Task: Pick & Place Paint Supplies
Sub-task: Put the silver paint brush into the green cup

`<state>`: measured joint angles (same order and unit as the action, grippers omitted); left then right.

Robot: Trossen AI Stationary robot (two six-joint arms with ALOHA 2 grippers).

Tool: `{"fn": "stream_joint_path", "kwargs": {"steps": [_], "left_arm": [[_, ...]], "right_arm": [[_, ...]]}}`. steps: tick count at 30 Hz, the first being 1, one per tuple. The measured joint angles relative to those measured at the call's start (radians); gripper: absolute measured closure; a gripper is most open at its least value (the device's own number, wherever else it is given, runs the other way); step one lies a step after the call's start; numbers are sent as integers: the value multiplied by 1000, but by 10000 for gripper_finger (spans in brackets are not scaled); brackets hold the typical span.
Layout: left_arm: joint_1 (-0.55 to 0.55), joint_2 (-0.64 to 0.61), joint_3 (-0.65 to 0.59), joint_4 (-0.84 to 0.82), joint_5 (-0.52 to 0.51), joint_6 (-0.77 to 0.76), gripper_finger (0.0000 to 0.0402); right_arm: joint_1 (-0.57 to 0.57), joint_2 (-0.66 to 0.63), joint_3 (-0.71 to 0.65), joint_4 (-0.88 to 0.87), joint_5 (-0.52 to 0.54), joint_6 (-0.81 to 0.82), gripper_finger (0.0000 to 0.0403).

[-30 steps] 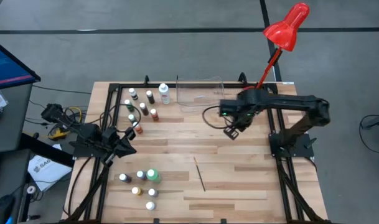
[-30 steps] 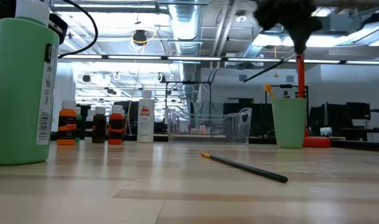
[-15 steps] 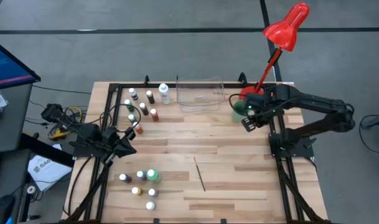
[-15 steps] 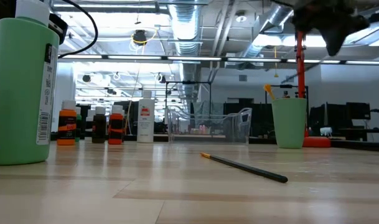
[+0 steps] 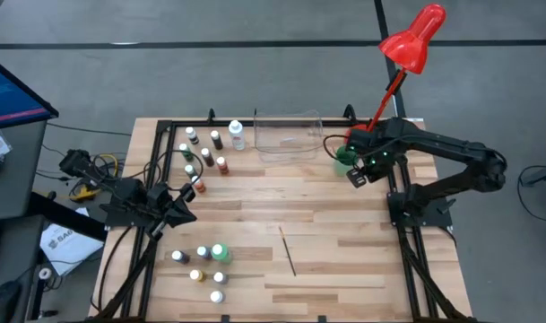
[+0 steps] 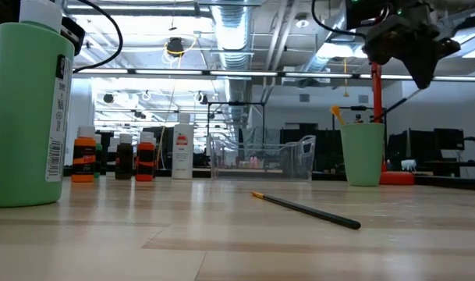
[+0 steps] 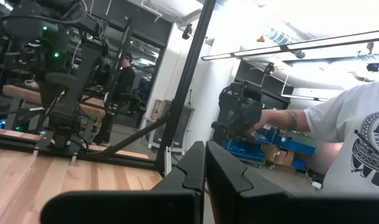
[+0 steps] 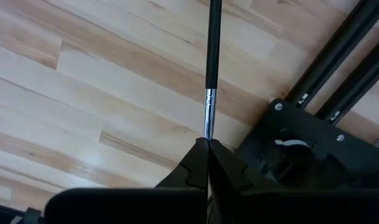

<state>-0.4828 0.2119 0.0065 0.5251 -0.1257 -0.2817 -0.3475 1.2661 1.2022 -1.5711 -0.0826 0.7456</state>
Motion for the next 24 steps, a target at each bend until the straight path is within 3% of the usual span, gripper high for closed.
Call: {"fn": "stream_joint_path", "kwargs": {"steps": [14, 24], "left_arm": [[0, 0, 0, 0, 0, 0, 400], [0, 0, 0, 0, 0, 0, 400]], "right_arm": [[-42, 30, 0, 5, -3, -49, 397], [-42, 31, 0, 34, 14, -47, 352]]}}
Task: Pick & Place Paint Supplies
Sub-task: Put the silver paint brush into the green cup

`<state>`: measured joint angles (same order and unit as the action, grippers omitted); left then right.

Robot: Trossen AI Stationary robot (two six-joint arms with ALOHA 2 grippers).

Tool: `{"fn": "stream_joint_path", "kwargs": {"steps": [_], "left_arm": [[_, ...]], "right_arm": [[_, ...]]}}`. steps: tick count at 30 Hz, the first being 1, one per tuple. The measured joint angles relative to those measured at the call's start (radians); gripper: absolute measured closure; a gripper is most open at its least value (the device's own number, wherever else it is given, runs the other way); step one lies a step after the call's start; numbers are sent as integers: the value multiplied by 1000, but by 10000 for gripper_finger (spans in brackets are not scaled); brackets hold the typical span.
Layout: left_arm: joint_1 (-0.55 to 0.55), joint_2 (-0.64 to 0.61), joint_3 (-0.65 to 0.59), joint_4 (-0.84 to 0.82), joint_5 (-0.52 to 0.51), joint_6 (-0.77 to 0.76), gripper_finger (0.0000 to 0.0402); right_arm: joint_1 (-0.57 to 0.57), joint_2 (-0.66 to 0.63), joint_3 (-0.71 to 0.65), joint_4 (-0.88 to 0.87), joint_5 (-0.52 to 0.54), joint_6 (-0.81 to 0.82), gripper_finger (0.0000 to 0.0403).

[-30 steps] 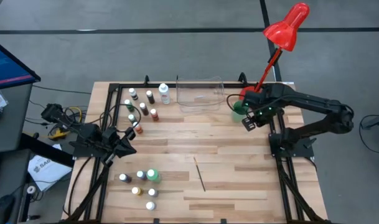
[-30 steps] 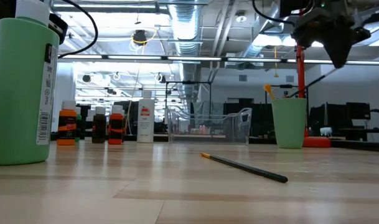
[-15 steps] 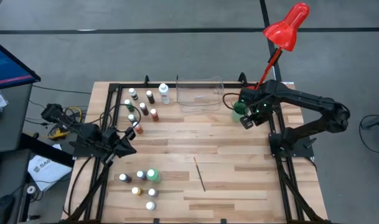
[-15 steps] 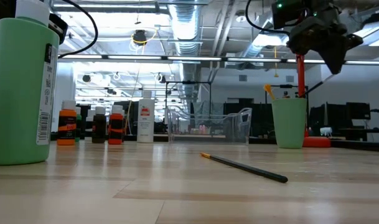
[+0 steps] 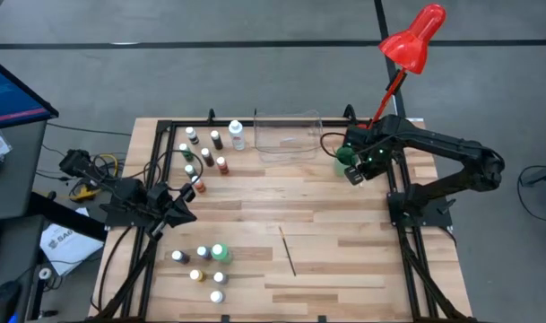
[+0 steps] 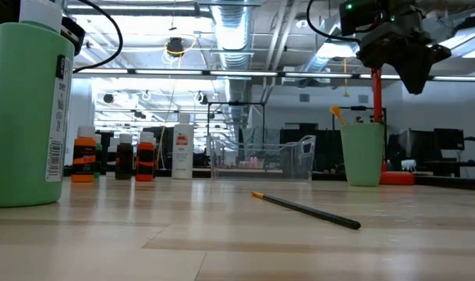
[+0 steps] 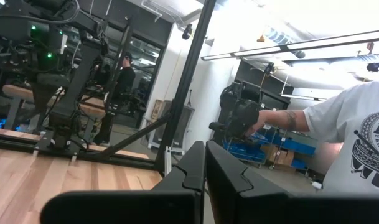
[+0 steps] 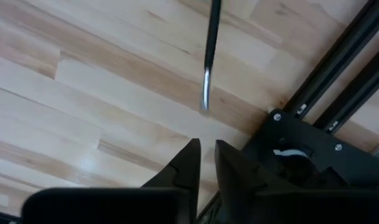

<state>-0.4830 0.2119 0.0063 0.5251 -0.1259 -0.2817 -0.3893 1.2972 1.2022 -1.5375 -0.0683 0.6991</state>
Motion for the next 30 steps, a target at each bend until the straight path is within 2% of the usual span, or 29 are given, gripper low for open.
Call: {"fn": "stream_joint_path", "kwargs": {"steps": [8, 15, 25, 30], "left_arm": [[0, 0, 0, 0, 0, 0, 400], [0, 0, 0, 0, 0, 0, 400], [0, 0, 0, 0, 0, 0, 400], [0, 0, 0, 0, 0, 0, 400]], "right_arm": [[4, 0, 0, 22, 32, 20, 310], [66, -1, -7, -5, 96, 70, 288], [115, -11, -267, 230, 93, -1, 223], [101, -18, -375, 369, 102, -1, 203]]}}
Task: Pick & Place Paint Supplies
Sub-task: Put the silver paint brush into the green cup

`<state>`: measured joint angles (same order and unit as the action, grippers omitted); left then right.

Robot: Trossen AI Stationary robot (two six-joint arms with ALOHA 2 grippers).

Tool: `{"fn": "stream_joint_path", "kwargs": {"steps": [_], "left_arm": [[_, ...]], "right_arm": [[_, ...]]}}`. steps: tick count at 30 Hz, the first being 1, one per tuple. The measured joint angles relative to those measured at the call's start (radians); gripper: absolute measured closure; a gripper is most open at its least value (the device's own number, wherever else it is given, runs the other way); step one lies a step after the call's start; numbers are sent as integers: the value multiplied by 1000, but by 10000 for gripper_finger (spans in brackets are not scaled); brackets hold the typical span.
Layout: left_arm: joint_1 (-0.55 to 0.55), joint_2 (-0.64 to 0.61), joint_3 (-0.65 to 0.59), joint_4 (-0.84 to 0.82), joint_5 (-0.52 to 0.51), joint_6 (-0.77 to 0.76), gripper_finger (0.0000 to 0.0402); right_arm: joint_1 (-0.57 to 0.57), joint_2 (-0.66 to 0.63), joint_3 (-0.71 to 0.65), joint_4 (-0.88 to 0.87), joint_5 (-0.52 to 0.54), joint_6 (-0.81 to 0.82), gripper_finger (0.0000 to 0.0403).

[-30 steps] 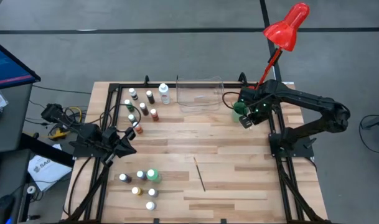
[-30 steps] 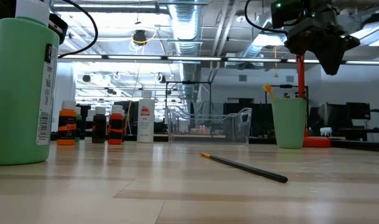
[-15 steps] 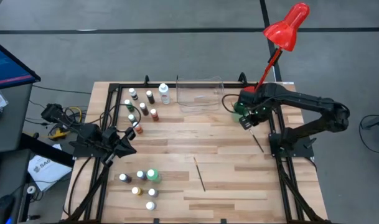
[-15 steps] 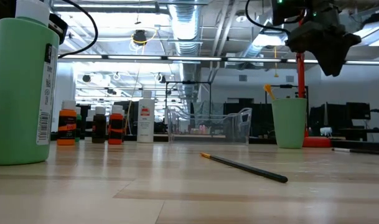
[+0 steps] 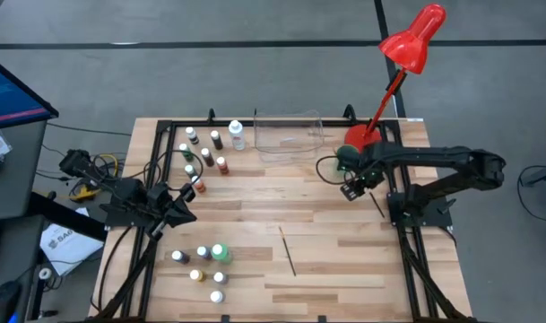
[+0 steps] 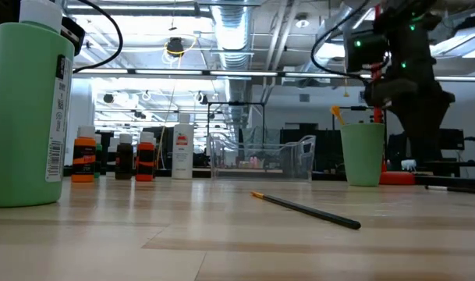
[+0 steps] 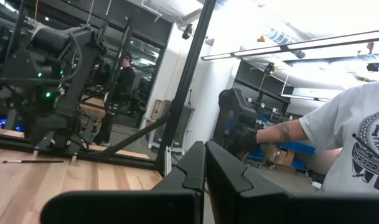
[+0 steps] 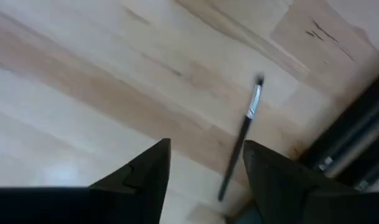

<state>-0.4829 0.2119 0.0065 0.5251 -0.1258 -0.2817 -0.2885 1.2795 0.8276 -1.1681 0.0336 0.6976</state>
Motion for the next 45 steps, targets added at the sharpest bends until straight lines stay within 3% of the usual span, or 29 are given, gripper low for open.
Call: {"fn": "stream_joint_path", "kwargs": {"steps": [9, 23, 45], "left_arm": [[0, 0, 0, 0, 0, 0, 400], [0, 0, 0, 0, 0, 0, 400], [0, 0, 0, 0, 0, 0, 400]], "right_arm": [[-56, -1, -83, 63, 124, 34, 214], [-136, -1, -216, 246, 91, 63, 221], [-100, -16, -77, 185, 72, 26, 228]]}}
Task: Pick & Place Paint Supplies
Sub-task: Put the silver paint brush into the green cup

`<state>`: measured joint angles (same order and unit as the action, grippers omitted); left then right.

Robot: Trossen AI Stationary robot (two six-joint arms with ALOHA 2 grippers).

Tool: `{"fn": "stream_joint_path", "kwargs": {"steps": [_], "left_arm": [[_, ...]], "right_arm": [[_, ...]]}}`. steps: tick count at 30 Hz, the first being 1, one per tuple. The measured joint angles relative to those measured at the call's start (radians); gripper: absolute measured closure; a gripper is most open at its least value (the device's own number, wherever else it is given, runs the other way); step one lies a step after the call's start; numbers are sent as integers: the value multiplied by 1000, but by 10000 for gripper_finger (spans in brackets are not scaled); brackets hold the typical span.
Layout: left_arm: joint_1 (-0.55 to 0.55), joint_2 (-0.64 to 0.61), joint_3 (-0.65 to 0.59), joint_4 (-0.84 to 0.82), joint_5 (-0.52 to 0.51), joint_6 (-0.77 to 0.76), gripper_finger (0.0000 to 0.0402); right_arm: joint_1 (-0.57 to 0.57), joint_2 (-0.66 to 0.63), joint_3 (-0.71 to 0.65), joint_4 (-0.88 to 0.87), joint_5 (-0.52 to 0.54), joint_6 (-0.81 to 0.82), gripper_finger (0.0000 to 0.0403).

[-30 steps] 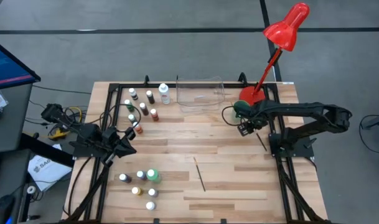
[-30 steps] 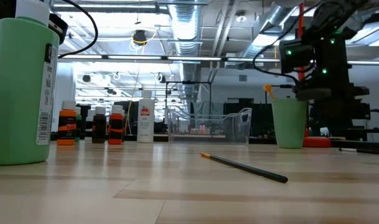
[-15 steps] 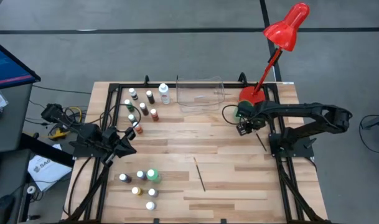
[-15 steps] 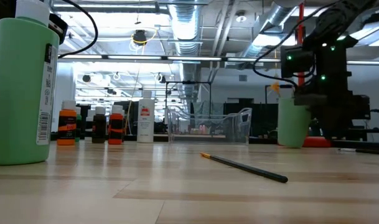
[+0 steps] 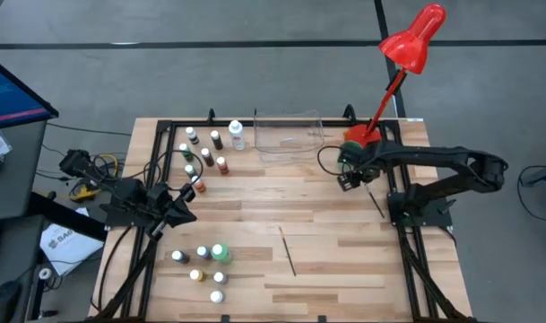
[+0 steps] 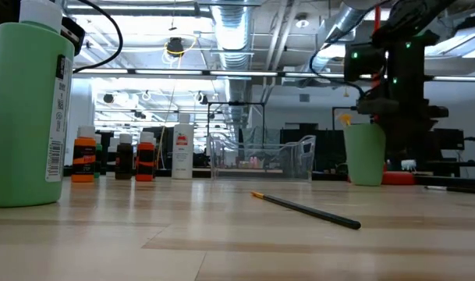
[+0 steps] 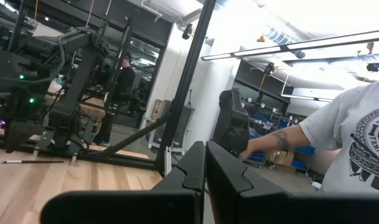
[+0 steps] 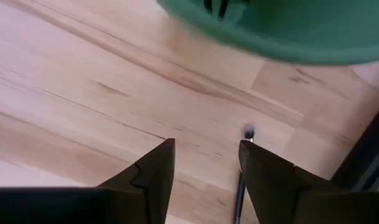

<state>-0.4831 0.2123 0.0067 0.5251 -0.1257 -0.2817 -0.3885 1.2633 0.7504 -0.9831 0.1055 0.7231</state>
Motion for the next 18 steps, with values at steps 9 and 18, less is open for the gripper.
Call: {"fn": "stream_joint_path", "kwargs": {"steps": [9, 18], "left_arm": [[0, 0, 0, 0, 0, 0, 400], [0, 0, 0, 0, 0, 0, 400]], "right_arm": [[166, -253, 10, -31, 219, 142, 224], [294, -342, -140, -33, 350, 401, 239]]}}
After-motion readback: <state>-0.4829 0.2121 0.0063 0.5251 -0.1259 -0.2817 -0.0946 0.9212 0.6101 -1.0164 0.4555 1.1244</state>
